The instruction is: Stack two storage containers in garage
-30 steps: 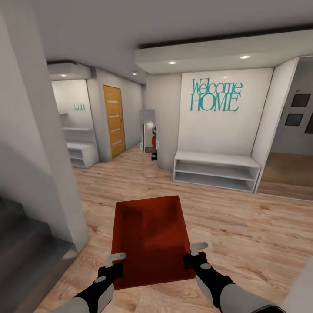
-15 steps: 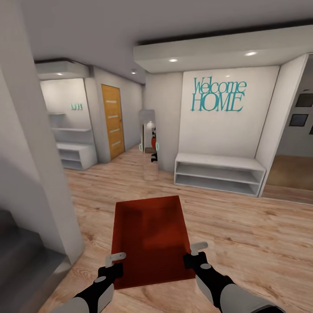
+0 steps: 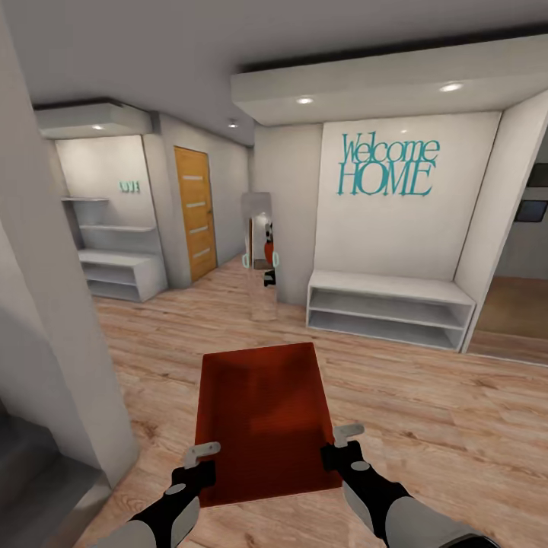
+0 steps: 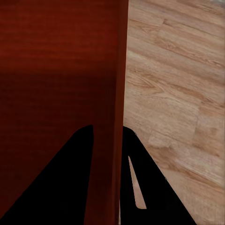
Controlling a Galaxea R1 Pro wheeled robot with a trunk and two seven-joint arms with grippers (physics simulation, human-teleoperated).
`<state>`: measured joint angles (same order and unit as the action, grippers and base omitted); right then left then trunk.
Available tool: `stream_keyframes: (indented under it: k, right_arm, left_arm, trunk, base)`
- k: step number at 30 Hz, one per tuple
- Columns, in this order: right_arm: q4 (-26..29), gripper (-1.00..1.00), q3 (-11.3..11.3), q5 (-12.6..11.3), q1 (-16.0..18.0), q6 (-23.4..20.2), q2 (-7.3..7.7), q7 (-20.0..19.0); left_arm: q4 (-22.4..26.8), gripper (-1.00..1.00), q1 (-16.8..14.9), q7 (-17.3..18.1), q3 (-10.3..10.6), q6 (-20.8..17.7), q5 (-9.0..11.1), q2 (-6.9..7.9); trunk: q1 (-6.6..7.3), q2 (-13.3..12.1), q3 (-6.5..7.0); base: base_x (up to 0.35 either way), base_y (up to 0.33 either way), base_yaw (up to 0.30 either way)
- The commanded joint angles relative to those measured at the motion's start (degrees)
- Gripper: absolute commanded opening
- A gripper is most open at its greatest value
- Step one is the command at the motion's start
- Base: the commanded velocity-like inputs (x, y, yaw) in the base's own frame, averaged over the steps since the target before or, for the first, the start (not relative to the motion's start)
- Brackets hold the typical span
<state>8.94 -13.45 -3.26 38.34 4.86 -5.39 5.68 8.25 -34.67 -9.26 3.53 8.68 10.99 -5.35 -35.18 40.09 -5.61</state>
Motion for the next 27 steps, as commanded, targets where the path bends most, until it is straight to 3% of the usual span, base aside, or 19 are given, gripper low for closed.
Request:
stream_keyframes:
  k: [1, 27]
  right_arm:
    - [0.73, -1.0, 2.11, -3.77, 0.07, 4.82, -0.41, -0.23]
    - [0.73, -1.0, 2.11, -3.77, 0.07, 4.81, -0.41, -0.23]
  left_arm:
    - [-0.16, -1.0, -0.05, -1.72, -3.79, 0.26, 0.7, -0.01]
    - [-0.16, -1.0, -0.05, -1.72, -3.79, 0.37, 0.67, -0.01]
  trunk:
    - [-0.05, 0.08, -0.1]
    - [-0.05, 0.08, -0.1]
  base:
    - [0.322, 0.0, 0.0]
    - [0.322, 0.0, 0.0]
